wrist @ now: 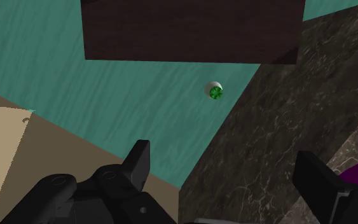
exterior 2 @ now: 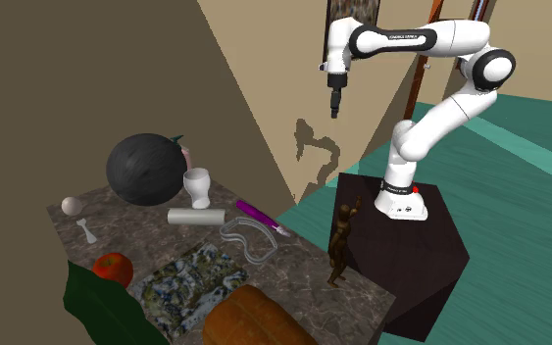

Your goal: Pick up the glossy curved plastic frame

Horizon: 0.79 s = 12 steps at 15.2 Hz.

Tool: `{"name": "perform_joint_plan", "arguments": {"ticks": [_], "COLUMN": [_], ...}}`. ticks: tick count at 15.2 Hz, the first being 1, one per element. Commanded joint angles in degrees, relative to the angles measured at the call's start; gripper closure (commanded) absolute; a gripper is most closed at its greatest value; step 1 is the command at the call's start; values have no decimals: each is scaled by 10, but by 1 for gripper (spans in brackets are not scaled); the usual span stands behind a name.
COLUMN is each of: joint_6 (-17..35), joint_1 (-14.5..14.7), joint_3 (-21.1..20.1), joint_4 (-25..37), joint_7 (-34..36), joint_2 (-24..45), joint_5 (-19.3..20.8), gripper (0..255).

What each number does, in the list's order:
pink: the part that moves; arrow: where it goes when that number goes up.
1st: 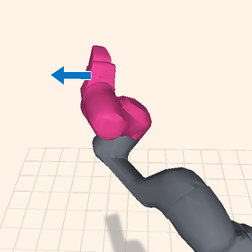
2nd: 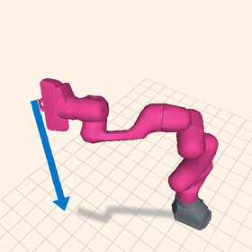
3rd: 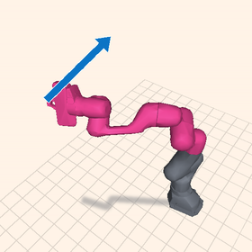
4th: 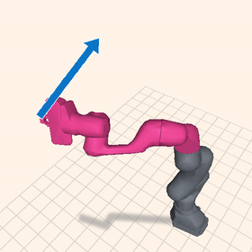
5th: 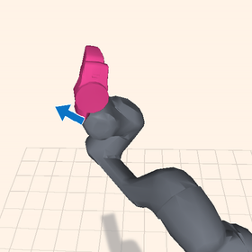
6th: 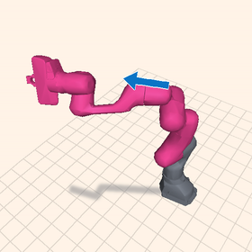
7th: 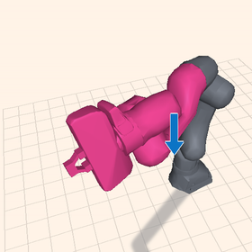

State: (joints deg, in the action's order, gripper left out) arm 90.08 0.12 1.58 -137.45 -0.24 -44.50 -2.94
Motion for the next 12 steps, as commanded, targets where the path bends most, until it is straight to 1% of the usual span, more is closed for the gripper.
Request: {"name": "perform_joint_plan", "arguments": {"ticks": [1, 7, 12], "joint_6": [0, 83, 154], "joint_1": [0, 24, 42], "joint_3": [0, -62, -114], "joint_4": [0, -23, -22], "joint_7": [0, 68, 122], "joint_2": [0, 52, 116], "joint_5": [0, -45, -74], "gripper": [0, 0, 0]}}
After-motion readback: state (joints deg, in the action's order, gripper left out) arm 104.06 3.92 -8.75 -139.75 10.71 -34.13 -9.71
